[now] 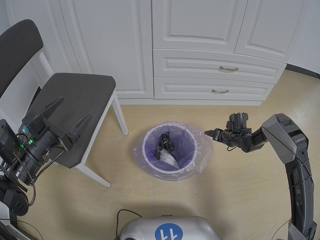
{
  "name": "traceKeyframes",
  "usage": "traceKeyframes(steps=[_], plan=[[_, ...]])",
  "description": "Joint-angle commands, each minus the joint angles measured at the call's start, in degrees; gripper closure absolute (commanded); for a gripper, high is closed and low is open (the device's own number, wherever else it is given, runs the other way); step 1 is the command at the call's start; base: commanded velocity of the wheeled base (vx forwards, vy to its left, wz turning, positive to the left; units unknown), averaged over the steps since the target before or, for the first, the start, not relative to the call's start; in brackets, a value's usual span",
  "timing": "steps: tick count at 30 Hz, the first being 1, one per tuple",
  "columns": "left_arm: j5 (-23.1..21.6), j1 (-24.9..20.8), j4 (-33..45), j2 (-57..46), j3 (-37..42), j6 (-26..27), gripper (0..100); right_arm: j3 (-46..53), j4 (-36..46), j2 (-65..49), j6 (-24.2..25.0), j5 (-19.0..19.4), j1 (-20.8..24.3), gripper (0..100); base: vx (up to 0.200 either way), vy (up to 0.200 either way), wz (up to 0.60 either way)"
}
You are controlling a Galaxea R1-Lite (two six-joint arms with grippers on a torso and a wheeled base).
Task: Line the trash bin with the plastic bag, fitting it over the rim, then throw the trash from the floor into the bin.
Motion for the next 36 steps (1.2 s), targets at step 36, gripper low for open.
traceKeyframes(steps=[36], plan=[[0.01, -0.55, -0.03, 3.74, 2.01, 0.08, 0, 3.84, -0.38, 0.49, -2.85, -3.59, -3.08, 0, 0.000, 0.000, 0.00]])
